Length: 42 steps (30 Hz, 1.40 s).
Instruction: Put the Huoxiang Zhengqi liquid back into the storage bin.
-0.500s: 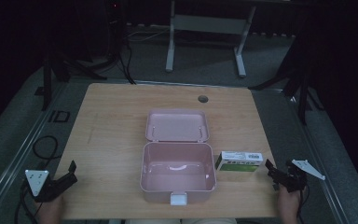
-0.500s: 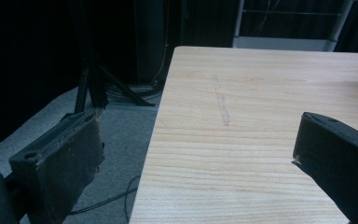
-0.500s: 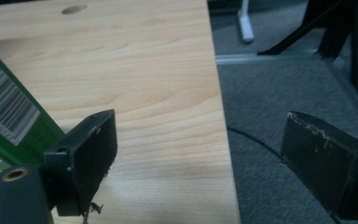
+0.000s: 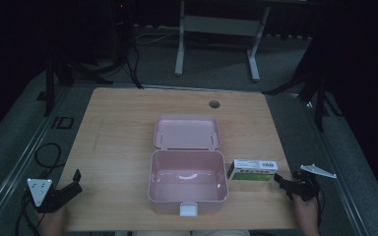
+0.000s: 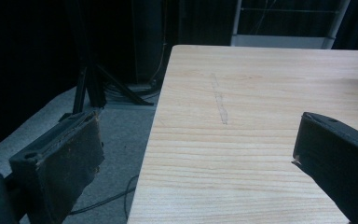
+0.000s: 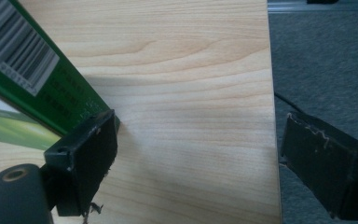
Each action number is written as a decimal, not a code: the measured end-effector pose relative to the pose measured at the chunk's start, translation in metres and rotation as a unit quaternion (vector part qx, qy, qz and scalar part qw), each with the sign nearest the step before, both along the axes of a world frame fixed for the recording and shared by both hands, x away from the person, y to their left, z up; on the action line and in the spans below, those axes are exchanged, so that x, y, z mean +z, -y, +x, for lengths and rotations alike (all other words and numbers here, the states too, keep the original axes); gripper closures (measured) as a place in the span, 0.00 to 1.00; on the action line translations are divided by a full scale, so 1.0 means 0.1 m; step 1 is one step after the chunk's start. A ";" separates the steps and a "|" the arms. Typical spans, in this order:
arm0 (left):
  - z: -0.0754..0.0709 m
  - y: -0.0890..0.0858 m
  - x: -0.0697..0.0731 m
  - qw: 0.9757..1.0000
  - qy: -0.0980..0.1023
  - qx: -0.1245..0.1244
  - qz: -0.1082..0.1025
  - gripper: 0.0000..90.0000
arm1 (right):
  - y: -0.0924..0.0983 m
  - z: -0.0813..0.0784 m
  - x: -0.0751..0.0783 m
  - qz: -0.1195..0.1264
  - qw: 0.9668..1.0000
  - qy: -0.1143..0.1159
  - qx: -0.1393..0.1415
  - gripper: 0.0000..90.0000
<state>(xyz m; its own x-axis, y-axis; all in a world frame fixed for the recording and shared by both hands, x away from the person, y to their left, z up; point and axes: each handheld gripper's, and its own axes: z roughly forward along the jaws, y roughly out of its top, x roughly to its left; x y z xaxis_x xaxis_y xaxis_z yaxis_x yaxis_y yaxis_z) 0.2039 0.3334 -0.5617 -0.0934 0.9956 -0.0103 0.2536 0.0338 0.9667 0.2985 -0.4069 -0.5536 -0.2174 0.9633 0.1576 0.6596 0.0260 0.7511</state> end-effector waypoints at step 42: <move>0.00 -0.01 0.00 1.000 -0.001 -0.003 -0.004 0.02 | -0.64 -0.21 0.44 -0.258 0.855 -0.200 0.403 0.18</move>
<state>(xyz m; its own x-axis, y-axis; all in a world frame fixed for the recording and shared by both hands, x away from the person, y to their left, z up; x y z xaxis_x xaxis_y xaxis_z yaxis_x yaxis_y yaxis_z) 0.2038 0.3345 -0.5616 -0.0869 0.9961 -0.0177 0.2554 0.0395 0.9660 0.2775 -0.3431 -0.5096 -0.8717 0.4894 -0.0254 0.4725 0.8531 0.2212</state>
